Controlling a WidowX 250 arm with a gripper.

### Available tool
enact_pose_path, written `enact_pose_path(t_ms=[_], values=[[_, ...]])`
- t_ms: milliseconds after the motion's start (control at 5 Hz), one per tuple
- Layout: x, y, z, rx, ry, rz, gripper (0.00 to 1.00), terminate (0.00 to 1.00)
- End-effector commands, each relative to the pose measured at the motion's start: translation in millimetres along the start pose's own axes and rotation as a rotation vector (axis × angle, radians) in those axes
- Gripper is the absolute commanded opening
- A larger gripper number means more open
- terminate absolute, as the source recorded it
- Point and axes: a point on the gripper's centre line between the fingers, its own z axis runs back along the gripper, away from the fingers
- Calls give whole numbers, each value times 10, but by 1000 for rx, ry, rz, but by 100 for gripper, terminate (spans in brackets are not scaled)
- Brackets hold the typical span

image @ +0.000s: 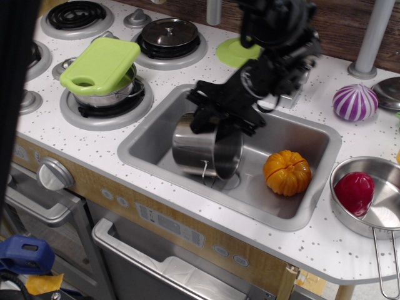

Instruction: Flip pot upright in sink

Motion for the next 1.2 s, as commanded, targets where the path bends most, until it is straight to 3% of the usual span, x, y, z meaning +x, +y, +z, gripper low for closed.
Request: enact_pose_path(t_ms=[0,200,400,1000], values=[[87,172,122,-232,-39,42,100,0],[59,308,61,-390,-21,53,100,0],[28,422,-39,-453,-21,29,100,0],[55,471,-232,-471,-73,-49,100,0]])
